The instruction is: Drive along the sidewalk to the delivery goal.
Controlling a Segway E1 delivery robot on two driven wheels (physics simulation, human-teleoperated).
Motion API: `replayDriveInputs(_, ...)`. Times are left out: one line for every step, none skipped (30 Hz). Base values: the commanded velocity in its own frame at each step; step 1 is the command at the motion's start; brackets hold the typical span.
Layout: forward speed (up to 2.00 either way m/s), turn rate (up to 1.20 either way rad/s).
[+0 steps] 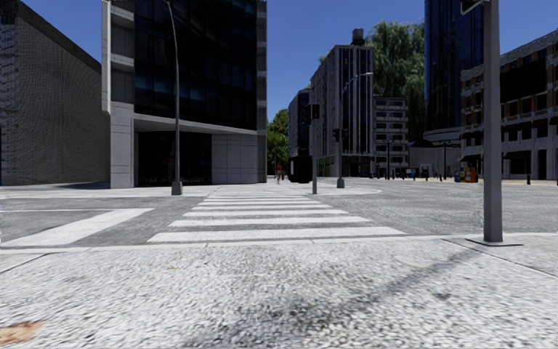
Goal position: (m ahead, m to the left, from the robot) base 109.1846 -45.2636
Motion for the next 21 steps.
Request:
replayDriveInputs(2.0,0.36)
replayDriveInputs(2.0,0.36)
replayDriveInputs(2.0,0.36)
replayDriveInputs(2.0,0.36)
replayDriveInputs(2.0,0.36)
replayDriveInputs(2.0,0.36)
replayDriveInputs(2.0,0.36)
replayDriveInputs(2.0,0.0)
replayDriveInputs(2.0,0.0)
replayDriveInputs(2.0,0.0)
replayDriveInputs(2.0,0.0)
replayDriveInputs(2.0,0.0)
replayDriveInputs(2.0,0.0)
replayDriveInputs(2.0,0.0)
replayDriveInputs(2.0,0.0)
replayDriveInputs(2.0,0.0)
replayDriveInputs(2.0,0.0)
replayDriveInputs(2.0,0.0)
replayDriveInputs(2.0,0.0)
replayDriveInputs(2.0,0.0)
replayDriveInputs(2.0,0.0)
